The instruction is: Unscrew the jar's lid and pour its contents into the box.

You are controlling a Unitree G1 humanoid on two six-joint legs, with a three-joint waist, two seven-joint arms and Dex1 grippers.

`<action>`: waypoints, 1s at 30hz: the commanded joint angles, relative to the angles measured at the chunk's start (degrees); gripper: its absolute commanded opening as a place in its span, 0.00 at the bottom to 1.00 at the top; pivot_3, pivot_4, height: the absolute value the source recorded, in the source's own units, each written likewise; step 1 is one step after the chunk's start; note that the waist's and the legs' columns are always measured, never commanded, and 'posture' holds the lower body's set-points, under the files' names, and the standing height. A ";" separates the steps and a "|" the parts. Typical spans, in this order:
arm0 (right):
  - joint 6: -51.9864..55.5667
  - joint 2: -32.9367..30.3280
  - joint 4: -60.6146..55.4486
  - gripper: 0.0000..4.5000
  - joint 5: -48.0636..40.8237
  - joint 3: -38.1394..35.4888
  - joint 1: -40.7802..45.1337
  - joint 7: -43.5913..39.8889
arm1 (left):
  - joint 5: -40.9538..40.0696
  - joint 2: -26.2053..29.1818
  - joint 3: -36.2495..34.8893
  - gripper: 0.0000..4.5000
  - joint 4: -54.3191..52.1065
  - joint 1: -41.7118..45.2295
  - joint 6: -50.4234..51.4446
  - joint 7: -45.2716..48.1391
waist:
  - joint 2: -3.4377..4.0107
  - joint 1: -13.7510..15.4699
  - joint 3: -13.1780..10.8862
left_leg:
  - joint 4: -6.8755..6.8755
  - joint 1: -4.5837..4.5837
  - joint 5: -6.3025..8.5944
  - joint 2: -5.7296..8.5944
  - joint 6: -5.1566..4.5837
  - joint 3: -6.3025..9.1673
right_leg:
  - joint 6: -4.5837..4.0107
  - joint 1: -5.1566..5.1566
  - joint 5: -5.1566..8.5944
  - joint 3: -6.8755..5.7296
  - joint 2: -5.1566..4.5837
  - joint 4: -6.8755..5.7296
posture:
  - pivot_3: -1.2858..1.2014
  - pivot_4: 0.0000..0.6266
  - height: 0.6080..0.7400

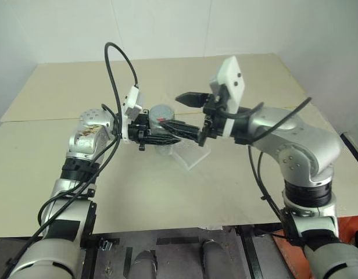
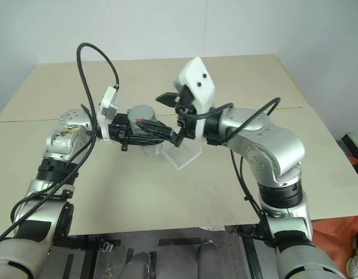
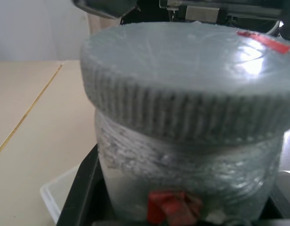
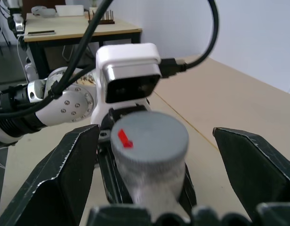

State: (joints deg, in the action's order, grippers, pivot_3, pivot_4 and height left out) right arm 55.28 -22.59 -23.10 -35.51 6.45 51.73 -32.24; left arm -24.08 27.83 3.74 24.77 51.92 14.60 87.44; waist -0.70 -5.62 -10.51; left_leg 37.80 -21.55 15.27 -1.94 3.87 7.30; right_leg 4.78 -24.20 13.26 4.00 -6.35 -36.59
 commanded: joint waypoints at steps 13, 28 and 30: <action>-3.65 3.86 5.94 0.99 4.81 1.77 4.05 0.11 | -0.26 1.50 -1.01 0.43 -3.00 0.88 -0.27 0.61 | 0.01 -0.03 0.00 | 0.00 -0.01 0.00 0.00 0.00 0.01 | 0.00 -0.02 0.00 0.00 0.00 0.00 | 0.52 0.24 1.00; -3.77 -4.21 6.83 0.99 4.94 -2.84 1.08 -1.73 | -1.10 4.32 -1.96 0.43 -3.69 0.27 0.32 1.51 | 0.01 -0.03 0.00 | 0.00 -0.01 0.00 0.00 0.00 0.01 | 0.00 -0.02 0.00 0.00 0.00 0.00 | 0.52 0.24 1.00; -3.84 -4.95 7.50 0.99 4.65 -3.78 1.30 -1.62 | -1.07 4.40 -1.89 0.43 -3.53 0.34 0.17 1.49 | 0.01 0.03 0.00 | 0.00 -0.02 0.00 0.00 0.00 0.00 | 0.00 -0.03 0.00 0.00 0.00 0.00 | 0.52 0.24 1.00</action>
State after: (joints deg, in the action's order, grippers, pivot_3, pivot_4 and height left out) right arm 52.70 -26.23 -16.96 -32.73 7.28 52.47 -36.10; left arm -23.72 32.09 2.54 23.33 51.56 15.27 87.20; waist -0.69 -5.59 -10.51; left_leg 37.80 -21.57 15.27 -1.94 3.86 7.30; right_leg 4.78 -24.21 13.26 3.99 -6.35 -36.59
